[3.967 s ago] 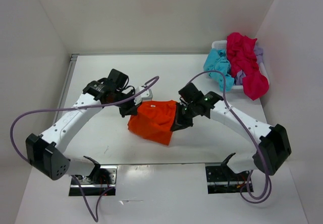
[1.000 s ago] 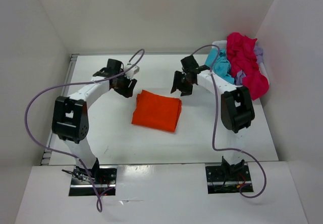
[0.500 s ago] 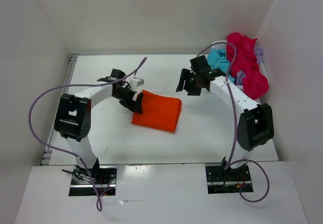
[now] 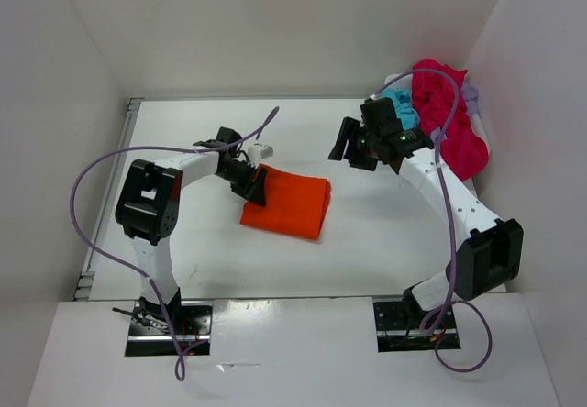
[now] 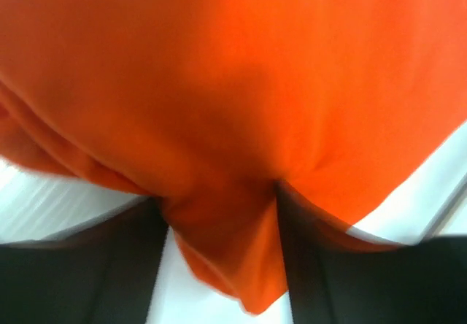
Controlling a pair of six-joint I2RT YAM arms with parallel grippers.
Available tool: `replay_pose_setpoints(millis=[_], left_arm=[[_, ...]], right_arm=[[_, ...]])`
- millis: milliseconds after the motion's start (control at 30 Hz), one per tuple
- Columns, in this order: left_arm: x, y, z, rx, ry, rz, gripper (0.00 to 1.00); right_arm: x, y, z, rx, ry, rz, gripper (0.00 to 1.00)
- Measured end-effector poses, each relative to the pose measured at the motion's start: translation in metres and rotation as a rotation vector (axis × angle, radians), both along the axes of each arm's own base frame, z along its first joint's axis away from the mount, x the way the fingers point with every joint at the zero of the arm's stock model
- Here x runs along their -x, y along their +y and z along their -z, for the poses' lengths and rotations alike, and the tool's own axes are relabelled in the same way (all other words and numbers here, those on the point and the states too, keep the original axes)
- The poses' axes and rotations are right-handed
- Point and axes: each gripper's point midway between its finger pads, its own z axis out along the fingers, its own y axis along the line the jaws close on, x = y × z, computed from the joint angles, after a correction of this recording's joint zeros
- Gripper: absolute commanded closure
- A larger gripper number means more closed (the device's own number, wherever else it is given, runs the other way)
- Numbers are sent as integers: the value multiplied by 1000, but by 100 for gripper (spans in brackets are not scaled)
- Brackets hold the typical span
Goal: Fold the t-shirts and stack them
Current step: Put the neatly folded tshirt into the corner of the board with the left arm
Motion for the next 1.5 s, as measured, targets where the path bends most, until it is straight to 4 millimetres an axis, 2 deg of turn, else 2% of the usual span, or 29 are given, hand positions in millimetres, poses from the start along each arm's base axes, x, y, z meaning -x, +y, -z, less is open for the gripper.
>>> replay_pose_setpoints(millis=[100,133,167,300,433,533,767,867,1067,1200,1300,1433,1500], left_arm=[[-1,-6,7,26,29,6,77],[1,-8,9,35,43,6,97],[2,-9,10,41,56,5,100],[3,-9,9,53,70,2,100],[-3,6,8,28,85,-39,100],[-26,45,7,-20,64,-127,100],[-104,185,1,-219,-100,-369,100],[-131,232,0,-304,-164,-422,100],[-188,295,-4,-447,-305,-475,100],[-226,336,-7,-499,-375,-529,100],[-255,373,-13,-527,-433,-588,100],[-279,414,-16,-555,-489,-652,100],[-284,430,-14,-573,-512,-680,100]], right_arm=[[4,-5,1,18,11,14,30],[5,-6,2,23,14,17,30],[6,-8,1,27,15,21,30],[10,-13,-4,38,5,35,30],[13,-17,-7,46,1,45,30],[14,-20,-6,61,8,54,30],[17,-33,-12,127,9,68,30],[18,-39,-14,169,13,69,30],[19,-50,-8,253,53,67,30],[27,-57,-2,301,87,46,30],[32,-61,0,326,93,24,30],[44,-68,3,352,101,0,30],[47,-70,1,358,98,-8,30]])
